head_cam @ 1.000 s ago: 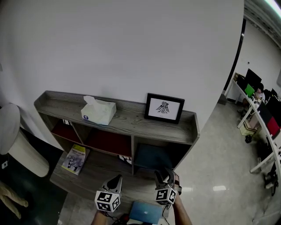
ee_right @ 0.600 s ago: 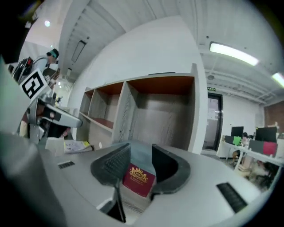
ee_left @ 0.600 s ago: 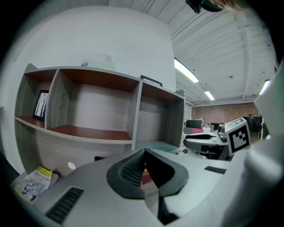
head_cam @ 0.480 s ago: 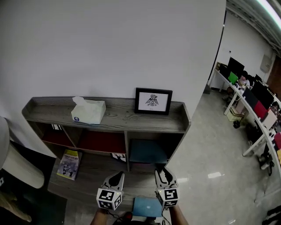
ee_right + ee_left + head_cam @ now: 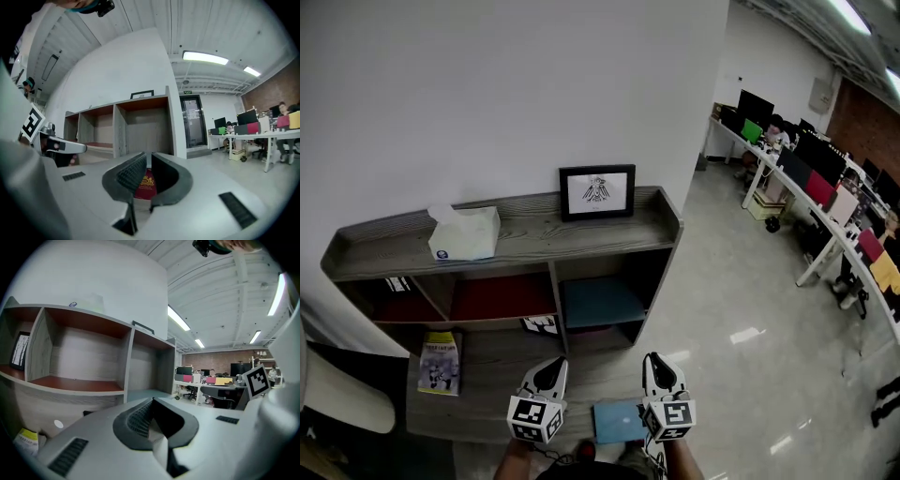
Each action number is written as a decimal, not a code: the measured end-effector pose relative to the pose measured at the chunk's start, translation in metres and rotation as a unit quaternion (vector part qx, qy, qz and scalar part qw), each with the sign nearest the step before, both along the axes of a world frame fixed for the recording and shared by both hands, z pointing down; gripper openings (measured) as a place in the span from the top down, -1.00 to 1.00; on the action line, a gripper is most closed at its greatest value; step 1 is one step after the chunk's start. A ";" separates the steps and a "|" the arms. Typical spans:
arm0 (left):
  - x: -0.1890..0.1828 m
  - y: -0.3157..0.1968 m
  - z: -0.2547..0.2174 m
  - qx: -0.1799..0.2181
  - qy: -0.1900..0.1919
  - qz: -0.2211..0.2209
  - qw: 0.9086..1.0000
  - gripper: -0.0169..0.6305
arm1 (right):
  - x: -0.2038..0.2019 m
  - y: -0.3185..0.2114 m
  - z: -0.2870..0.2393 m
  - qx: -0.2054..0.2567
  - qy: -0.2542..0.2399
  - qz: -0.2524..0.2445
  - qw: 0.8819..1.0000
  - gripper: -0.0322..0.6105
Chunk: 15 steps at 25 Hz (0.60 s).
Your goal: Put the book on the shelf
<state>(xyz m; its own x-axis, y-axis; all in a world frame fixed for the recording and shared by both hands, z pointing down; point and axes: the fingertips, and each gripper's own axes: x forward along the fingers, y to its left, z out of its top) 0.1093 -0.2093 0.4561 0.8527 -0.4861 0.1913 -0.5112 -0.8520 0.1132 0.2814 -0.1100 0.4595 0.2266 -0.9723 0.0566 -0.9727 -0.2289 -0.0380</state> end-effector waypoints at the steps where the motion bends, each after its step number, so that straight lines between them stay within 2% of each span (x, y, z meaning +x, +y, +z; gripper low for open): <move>1: 0.001 0.002 0.000 0.002 0.000 0.007 1.000 0.93 | -0.001 0.007 -0.001 0.002 0.004 0.010 1.000 0.74; 8: 0.007 0.017 0.003 0.001 0.001 0.048 0.999 0.93 | -0.009 0.041 0.001 -0.016 0.030 0.053 0.998 0.79; 15: 0.013 0.038 0.008 -0.008 0.002 0.065 0.998 0.93 | -0.016 0.065 0.004 -0.032 0.042 0.058 0.997 0.79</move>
